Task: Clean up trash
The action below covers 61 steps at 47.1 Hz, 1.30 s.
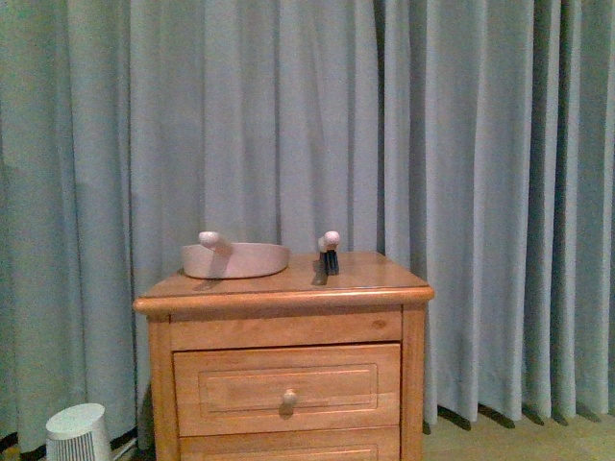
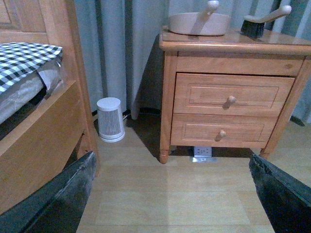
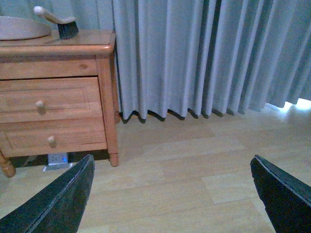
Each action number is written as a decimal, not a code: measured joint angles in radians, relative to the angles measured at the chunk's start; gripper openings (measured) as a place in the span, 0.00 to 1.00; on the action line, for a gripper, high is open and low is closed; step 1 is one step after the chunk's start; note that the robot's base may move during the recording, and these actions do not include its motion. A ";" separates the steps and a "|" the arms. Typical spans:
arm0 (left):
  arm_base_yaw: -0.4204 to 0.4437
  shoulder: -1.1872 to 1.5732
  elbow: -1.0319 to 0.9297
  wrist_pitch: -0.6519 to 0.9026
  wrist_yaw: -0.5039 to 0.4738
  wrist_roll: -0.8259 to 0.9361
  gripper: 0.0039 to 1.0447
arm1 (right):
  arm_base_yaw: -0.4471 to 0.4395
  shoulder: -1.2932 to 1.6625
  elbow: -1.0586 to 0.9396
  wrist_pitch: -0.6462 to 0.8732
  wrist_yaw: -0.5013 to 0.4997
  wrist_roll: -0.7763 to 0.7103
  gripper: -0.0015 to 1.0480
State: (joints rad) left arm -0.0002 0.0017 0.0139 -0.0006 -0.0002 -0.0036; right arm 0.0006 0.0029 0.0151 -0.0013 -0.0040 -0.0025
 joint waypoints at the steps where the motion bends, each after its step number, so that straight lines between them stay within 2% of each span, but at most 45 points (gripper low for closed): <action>1: 0.000 0.000 0.000 0.000 0.000 0.000 0.93 | 0.000 0.000 0.000 0.000 0.000 0.000 0.93; 61: 0.000 0.000 0.000 0.000 0.000 0.000 0.93 | 0.000 0.000 0.000 0.000 0.003 0.000 0.93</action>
State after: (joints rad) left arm 0.0002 0.0017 0.0139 -0.0006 0.0002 -0.0040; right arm 0.0006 0.0025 0.0151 -0.0013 -0.0010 -0.0029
